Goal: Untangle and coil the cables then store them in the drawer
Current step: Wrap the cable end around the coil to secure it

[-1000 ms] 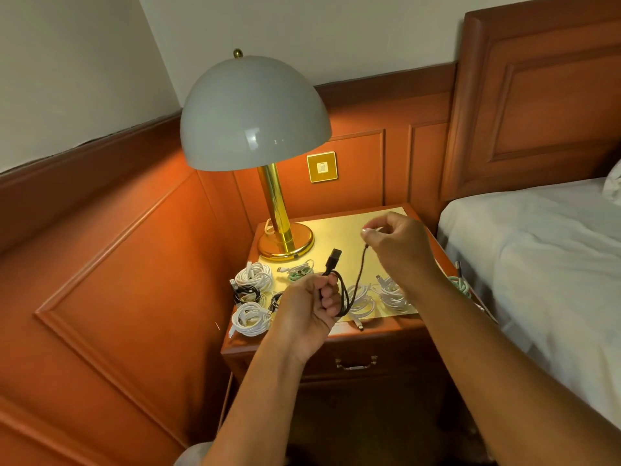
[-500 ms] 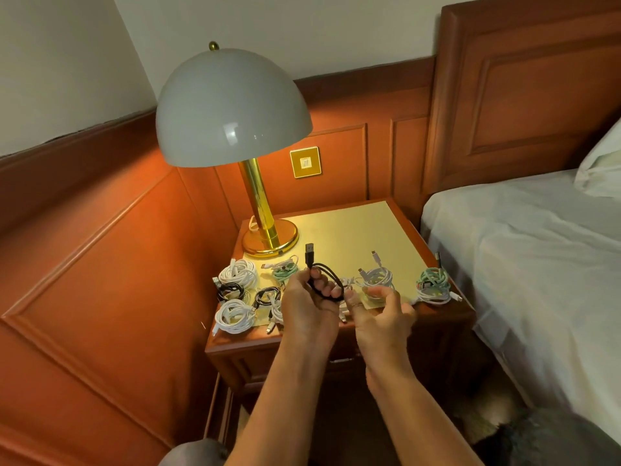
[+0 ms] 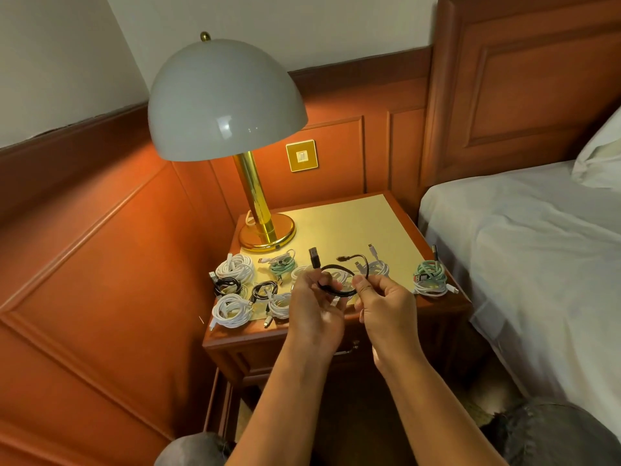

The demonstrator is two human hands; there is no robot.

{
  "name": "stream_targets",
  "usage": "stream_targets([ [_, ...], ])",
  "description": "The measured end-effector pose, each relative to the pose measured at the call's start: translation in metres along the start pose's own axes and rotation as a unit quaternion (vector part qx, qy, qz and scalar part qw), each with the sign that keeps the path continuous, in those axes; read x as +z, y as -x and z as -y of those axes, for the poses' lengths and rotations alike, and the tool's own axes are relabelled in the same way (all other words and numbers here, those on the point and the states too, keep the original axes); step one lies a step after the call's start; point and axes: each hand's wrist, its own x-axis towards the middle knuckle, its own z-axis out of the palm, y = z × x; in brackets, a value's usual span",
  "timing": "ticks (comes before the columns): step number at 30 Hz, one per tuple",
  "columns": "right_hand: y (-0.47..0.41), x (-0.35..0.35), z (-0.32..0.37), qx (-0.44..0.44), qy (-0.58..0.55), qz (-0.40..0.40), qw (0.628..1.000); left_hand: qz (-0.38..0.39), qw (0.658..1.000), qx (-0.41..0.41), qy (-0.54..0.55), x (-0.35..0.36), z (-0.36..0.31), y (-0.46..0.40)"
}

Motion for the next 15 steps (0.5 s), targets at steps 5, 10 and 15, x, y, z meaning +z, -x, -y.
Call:
stream_targets([
  [5, 0.001, -0.005, -0.004, -0.006, 0.023, 0.013, 1.0, 0.007, 0.957, 0.058, -0.284, -0.016, -0.004, 0.003],
  [10, 0.003, -0.008, -0.015, 0.042, 0.001, 0.019, 0.999, 0.005, 0.92, 0.095, -0.38, -0.025, -0.003, 0.006],
  [15, 0.001, -0.008, -0.016, 0.038, -0.004, 0.006, 0.999, 0.002, 0.901, 0.059, -0.43, -0.03, -0.002, 0.008],
])
